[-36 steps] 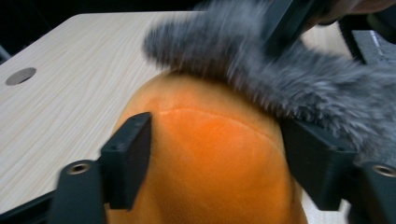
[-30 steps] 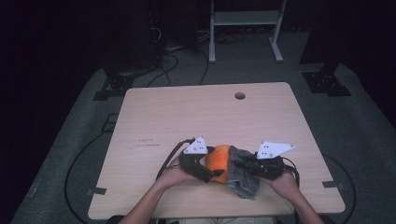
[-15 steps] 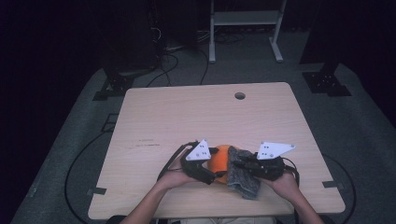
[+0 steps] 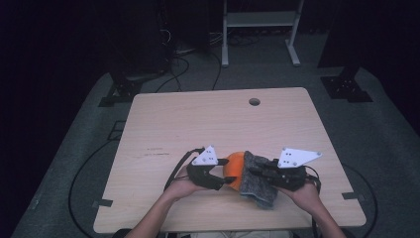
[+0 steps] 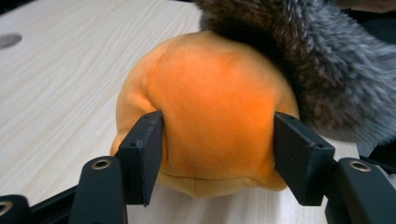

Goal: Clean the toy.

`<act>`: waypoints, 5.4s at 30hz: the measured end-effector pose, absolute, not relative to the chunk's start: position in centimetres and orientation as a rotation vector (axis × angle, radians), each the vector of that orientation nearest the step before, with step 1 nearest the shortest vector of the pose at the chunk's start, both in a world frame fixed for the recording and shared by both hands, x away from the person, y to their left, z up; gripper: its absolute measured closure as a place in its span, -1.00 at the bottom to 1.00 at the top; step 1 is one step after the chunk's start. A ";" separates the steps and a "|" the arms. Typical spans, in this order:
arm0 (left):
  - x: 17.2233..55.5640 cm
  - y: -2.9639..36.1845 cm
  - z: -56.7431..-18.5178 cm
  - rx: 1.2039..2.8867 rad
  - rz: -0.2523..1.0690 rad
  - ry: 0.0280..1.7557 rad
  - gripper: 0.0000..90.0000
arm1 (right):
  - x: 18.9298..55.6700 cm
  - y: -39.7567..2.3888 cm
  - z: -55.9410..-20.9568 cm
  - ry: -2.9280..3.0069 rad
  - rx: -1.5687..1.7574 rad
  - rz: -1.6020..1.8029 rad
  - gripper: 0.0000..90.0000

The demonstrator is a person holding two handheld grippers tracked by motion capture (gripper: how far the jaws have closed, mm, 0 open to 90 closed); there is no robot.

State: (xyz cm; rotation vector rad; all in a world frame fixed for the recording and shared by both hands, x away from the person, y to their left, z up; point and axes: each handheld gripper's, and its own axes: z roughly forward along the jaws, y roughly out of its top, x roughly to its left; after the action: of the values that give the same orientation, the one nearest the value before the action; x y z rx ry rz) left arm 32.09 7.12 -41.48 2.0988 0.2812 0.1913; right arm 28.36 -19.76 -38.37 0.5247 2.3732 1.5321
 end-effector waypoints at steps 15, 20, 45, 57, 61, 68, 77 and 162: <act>32.7 6.9 -42.0 2.093 0.137 0.332 -0.33 | 29.3 -21.5 -40.6 2.440 0.634 1.430 0.78; 31.9 6.3 -41.3 2.095 0.196 0.262 -0.24 | 28.6 -20.6 -39.1 2.408 0.555 1.496 0.78; 31.0 5.6 -41.1 2.112 0.209 0.237 -0.35 | 29.1 -18.3 -38.6 2.517 0.456 1.463 0.79; 31.6 6.4 -41.2 2.112 0.160 0.250 -0.47 | 29.2 -22.9 -40.5 2.483 0.639 1.374 0.79; 31.5 5.8 -40.9 2.117 0.196 0.241 -0.49 | 28.7 -22.1 -39.8 2.461 0.600 1.444 0.79; 32.0 7.0 -41.9 2.214 0.161 0.270 -0.44 | 29.2 -20.6 -39.8 2.476 0.573 1.431 0.79; 32.3 7.1 -41.6 2.136 0.161 0.300 -0.67 | 29.2 -21.8 -41.4 2.493 0.650 1.402 0.79; 33.0 6.9 -42.5 2.100 0.250 0.357 -0.67 | 29.7 -19.5 -41.8 2.479 0.554 1.451 0.78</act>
State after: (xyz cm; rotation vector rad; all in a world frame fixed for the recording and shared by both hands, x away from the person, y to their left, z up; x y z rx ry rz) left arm 32.97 6.88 -42.54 2.1001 0.3573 0.2495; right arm 29.68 -19.50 -41.79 0.5538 2.4791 1.4514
